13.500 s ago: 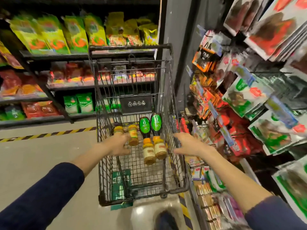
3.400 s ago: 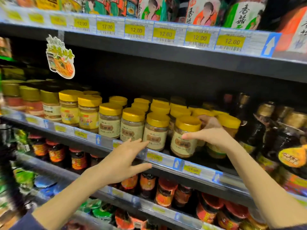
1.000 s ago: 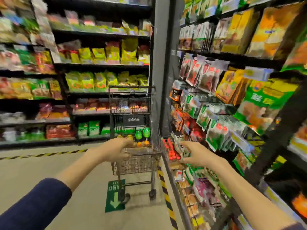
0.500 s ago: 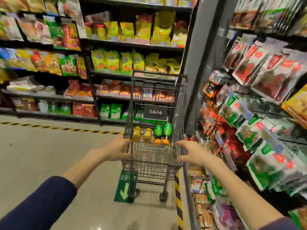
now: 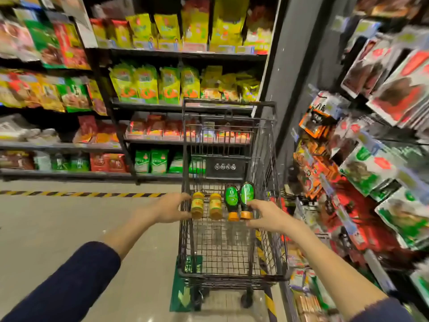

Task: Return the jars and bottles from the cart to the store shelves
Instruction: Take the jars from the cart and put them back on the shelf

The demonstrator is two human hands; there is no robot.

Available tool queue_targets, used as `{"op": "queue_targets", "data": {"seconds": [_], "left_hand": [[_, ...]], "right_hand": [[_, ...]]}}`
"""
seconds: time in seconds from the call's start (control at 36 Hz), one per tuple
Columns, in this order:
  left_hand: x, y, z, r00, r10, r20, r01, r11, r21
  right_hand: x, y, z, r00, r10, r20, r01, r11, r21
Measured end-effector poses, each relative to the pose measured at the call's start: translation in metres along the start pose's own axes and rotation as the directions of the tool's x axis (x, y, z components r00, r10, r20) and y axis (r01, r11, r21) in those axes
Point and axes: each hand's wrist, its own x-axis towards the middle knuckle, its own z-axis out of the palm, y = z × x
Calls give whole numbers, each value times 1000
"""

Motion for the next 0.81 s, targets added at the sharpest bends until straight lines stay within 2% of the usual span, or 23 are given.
{"op": "queue_targets", "data": {"seconds": [0.19, 0.5, 0.67, 0.81], "left_hand": [[50, -17, 16, 995, -11, 103, 16, 998, -52], [144, -35, 50, 987, -57, 147, 75, 991, -114], [217, -40, 80, 956, -165, 242, 215, 956, -198], [281, -58, 131, 912, -231, 338, 298, 941, -162]], "right_hand": [[53, -2, 9, 999, 26, 23, -26, 999, 28], [160, 19, 26, 978, 23, 206, -18, 1000, -25], [234, 47, 39, 942, 28, 335, -8, 998, -62], [294, 76, 59, 918, 40, 395, -31, 999, -30]]}}
